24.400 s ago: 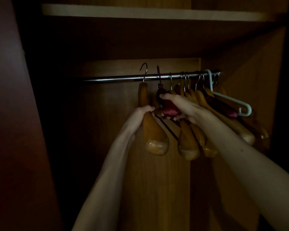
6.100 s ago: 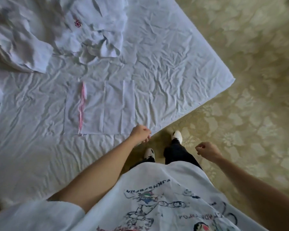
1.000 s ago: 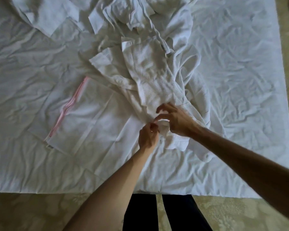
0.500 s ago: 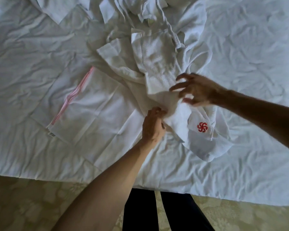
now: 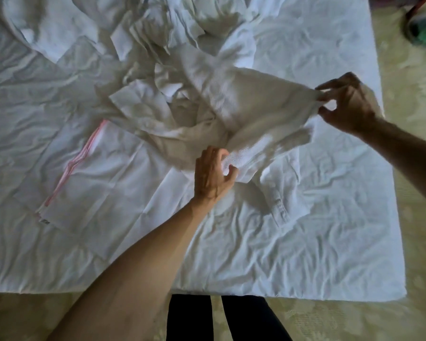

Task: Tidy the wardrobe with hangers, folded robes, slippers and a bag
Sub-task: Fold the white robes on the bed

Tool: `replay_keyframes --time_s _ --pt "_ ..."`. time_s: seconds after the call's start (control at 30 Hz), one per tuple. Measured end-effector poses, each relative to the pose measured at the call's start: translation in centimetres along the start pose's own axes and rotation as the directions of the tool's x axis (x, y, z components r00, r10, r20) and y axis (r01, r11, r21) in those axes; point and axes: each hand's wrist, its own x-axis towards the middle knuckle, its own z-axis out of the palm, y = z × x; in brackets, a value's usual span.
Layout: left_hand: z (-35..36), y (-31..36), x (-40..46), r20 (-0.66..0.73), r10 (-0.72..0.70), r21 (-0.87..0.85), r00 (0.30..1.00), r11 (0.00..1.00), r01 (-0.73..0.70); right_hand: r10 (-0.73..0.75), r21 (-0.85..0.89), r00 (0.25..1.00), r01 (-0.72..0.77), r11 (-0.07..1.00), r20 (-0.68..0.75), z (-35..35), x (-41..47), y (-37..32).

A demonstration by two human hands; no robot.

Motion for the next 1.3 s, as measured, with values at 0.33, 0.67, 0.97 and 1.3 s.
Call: replay_keyframes --time_s 0.33,0.67,0.97,1.3 --pt "3.5 -1.7 -0.6 0.125 0.017 0.236 0.992 0.971 -0.046 -0.569 -0.151 0.822 0.559 0.816 -0.031 6.4 -2.8 0.9" --pt "3.5 -3.2 -3.3 0.224 0.32 0.434 0.921 0.813 -0.388 -0.418 0.027 0.907 0.419 0.907 -0.052 5.9 -1.1 -1.8" --pt "1.8 -7.5 4.9 0.176 0.276 0.495 0.945 0.805 -0.327 0.092 0.071 0.987 -0.084 0.994 -0.128 7.8 4.4 -1.4" --pt "-5.6 -11.4 15.4 0.221 -0.116 -0.014 0.968 0.992 0.122 0.462 0.066 0.881 -0.47 0.88 0.104 10.7 7.1 -2.2"
